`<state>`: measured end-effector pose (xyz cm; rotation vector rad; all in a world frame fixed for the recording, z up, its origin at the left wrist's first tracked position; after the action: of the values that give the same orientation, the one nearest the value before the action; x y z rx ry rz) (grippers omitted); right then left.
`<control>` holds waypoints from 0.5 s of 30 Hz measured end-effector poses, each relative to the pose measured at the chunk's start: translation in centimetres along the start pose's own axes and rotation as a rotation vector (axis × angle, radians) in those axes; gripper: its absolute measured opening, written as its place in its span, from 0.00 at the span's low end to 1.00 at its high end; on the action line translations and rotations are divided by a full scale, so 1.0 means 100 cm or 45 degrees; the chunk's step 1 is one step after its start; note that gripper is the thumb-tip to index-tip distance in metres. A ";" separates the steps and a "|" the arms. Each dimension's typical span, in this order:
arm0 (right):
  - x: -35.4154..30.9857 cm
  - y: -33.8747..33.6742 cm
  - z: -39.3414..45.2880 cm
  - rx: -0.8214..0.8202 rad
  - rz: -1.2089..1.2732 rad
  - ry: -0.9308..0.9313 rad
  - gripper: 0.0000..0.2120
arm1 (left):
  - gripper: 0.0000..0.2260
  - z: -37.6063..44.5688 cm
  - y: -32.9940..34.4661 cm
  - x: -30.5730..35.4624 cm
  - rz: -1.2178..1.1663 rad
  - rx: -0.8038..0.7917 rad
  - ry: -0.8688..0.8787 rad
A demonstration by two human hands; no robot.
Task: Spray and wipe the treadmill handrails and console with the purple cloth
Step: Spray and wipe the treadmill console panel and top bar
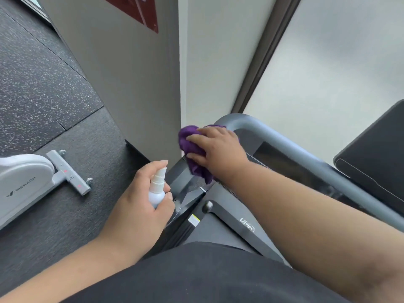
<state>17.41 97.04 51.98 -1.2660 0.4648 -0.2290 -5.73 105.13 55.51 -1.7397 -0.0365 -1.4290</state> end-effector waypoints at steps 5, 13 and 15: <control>0.096 -0.023 0.018 -0.015 -0.197 0.501 0.20 | 0.26 0.002 -0.003 -0.004 -0.023 0.054 -0.058; 0.026 -0.004 0.010 -0.005 -0.150 0.364 0.18 | 0.29 -0.008 -0.027 -0.024 -0.078 0.245 -0.193; -0.016 0.002 -0.003 0.005 -0.068 0.136 0.17 | 0.27 -0.010 -0.033 -0.028 -0.073 0.270 -0.208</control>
<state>15.82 97.48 52.06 -1.2673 0.5215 -0.3439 -9.13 107.91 55.11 -1.6854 -0.3174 -1.2708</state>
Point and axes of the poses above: each hand's wrist, its own z-axis towards the middle knuckle, its own y-axis out of the palm, x = y × z, the point moved 2 cm from there along z, towards the middle knuckle, and after that the axes turned 2 degrees about x, right-handed, at the moved point
